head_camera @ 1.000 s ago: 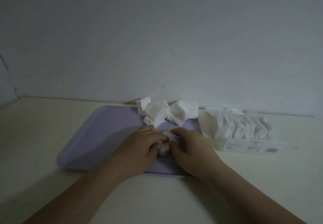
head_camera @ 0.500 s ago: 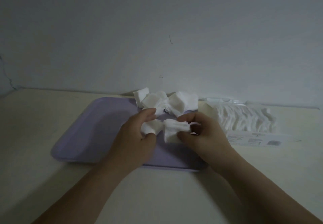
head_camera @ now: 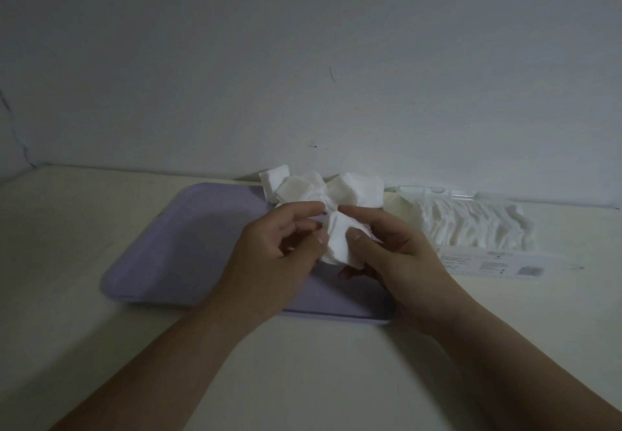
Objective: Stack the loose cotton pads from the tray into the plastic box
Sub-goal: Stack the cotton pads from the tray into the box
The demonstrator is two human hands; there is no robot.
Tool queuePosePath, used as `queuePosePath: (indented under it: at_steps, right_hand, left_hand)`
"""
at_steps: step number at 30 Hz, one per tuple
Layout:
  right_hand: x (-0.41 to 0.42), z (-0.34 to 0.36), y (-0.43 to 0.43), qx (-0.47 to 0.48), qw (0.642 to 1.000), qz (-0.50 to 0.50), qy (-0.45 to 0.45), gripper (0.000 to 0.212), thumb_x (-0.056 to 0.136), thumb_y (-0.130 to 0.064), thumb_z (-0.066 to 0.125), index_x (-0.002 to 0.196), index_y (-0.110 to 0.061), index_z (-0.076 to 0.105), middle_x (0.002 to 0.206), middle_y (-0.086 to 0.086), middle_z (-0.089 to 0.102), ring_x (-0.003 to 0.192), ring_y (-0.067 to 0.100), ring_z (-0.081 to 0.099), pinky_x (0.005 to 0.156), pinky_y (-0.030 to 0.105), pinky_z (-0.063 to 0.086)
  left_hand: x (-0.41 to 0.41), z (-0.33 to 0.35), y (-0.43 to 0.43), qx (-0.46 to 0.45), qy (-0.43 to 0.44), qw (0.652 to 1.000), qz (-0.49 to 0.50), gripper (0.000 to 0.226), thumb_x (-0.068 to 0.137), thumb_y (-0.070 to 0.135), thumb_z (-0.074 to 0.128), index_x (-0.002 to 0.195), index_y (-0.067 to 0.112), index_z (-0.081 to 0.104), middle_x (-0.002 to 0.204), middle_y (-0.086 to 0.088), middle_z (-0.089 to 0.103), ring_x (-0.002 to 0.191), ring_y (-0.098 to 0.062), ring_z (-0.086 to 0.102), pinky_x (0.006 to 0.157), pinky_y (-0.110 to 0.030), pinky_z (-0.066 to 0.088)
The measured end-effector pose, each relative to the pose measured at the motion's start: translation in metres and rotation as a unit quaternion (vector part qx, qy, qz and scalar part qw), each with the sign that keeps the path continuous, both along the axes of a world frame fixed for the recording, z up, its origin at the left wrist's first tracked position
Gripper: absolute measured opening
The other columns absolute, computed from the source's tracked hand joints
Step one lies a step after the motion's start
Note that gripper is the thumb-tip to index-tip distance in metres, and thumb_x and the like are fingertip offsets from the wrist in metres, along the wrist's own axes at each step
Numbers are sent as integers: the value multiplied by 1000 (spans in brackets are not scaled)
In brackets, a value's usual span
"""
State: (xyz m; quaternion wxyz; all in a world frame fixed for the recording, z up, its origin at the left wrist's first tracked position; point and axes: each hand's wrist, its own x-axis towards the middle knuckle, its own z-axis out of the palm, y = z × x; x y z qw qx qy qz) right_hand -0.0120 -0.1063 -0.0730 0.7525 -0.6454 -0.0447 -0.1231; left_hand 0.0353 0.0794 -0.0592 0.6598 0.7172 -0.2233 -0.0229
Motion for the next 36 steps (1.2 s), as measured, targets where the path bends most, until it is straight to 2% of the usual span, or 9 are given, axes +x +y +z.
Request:
queuePosePath:
  at_steps: [4,12,16,20,22,25,27,30,36]
  right_hand:
    - [0,0,1,-6,1000,-10,-5,28,98,-7,62,121,-18,75,113,11,75,95,24,71,75,39,60]
    - [-4,-2,4,-123,992,1,-19,29,101,-8,59,127,-13,73,104,-4,77,81,11,68,66,35,58]
    - [-3,-3,5,-117,992,-39,-20,28,97,-10,66,124,-14,74,100,7,78,81,14,70,65,38,59]
    - [-1,-1,3,-49,998,-38,18,53,81,-17,80,131,-14,65,112,9,77,101,22,75,84,38,61]
    - [-2,1,3,-57,997,-29,34,38,84,-9,80,120,-8,69,101,11,79,90,21,74,78,40,60]
    - [-4,-2,5,-136,982,-132,17,9,90,-14,78,98,-15,74,84,10,76,73,18,70,76,46,59]
    - [-5,-2,6,-201,955,-218,2,7,90,-20,75,95,-23,71,81,0,74,71,11,67,71,29,56]
    - [-5,-1,6,-261,929,-260,0,9,90,-22,73,97,-26,69,78,-6,72,71,3,66,62,10,46]
    - [-1,-7,2,-287,918,-271,25,8,89,-25,74,96,-26,69,76,-5,70,70,3,63,59,11,44]
  left_hand:
    - [-4,5,-1,-17,35,999,-3,25,99,6,63,113,24,73,96,1,81,71,-22,74,58,-29,59]
    - [-3,2,-1,-19,41,999,-7,29,98,-3,59,109,18,75,87,-7,81,71,-17,73,63,-26,59]
    - [-3,3,0,-29,54,998,-10,19,98,10,67,111,20,75,87,-9,80,75,-20,74,67,-33,62]
    - [-2,4,2,-2,26,999,-20,27,93,5,72,115,21,72,92,-4,80,73,-11,73,68,-22,58]
    - [4,3,5,2,0,1000,13,26,94,5,70,110,25,73,93,-1,81,75,-11,73,70,-23,58]
    - [24,-5,15,102,-129,978,132,20,97,16,67,108,32,73,95,15,77,80,3,68,80,-22,56]
    - [33,-10,22,203,-180,948,168,21,97,26,67,117,26,73,102,15,73,85,2,64,82,-21,52]
    - [39,-17,23,283,-128,940,140,29,93,37,70,115,19,71,106,3,73,92,-14,68,87,-33,55]
    - [36,-12,17,333,-115,925,144,58,79,73,46,91,20,67,92,2,65,85,-20,64,81,-41,55]
